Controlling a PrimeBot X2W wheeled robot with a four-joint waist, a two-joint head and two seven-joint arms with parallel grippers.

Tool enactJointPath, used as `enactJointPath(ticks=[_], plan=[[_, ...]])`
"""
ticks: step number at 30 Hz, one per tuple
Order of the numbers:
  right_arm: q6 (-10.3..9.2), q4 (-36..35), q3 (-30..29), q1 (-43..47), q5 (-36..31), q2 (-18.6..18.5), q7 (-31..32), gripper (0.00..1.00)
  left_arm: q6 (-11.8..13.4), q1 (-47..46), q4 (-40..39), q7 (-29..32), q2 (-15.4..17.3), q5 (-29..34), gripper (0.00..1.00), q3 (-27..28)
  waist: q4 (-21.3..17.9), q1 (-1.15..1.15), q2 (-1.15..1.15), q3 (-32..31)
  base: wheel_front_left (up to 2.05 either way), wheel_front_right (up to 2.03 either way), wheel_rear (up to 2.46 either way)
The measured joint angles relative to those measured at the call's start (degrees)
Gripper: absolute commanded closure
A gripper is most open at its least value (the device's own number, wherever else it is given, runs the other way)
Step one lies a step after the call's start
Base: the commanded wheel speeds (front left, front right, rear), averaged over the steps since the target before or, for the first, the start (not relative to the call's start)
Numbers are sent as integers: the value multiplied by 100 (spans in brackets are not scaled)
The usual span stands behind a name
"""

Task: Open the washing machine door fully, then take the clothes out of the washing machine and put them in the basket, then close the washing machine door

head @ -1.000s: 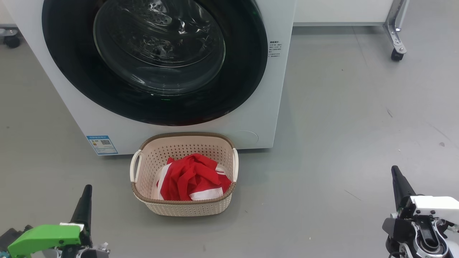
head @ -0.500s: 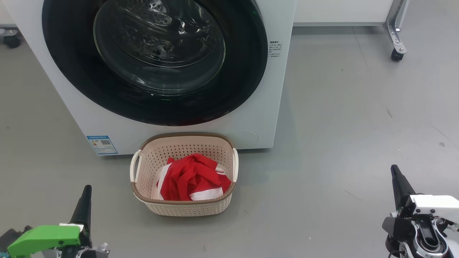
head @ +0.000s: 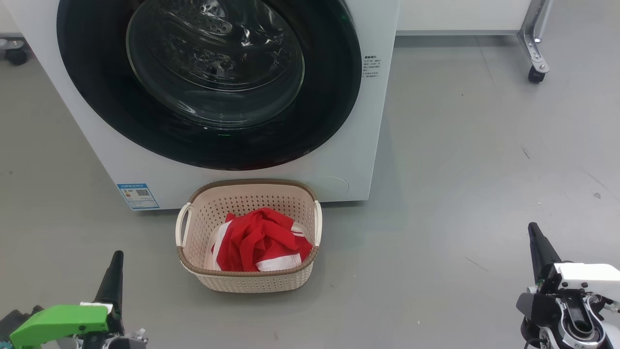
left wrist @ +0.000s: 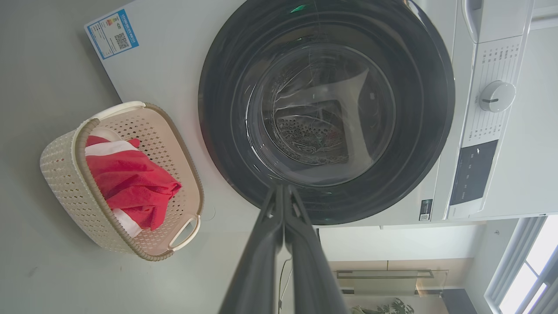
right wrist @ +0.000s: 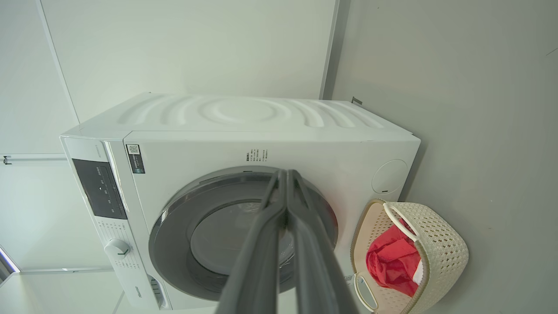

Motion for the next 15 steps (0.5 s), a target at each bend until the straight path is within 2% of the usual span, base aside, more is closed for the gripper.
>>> enactJointPath(ticks=[15], plan=[[1, 14, -9, -2, 0, 1, 1, 100, 0, -5, 19, 29, 0, 0, 100, 12, 0, 0, 0, -1, 0, 0, 0]])
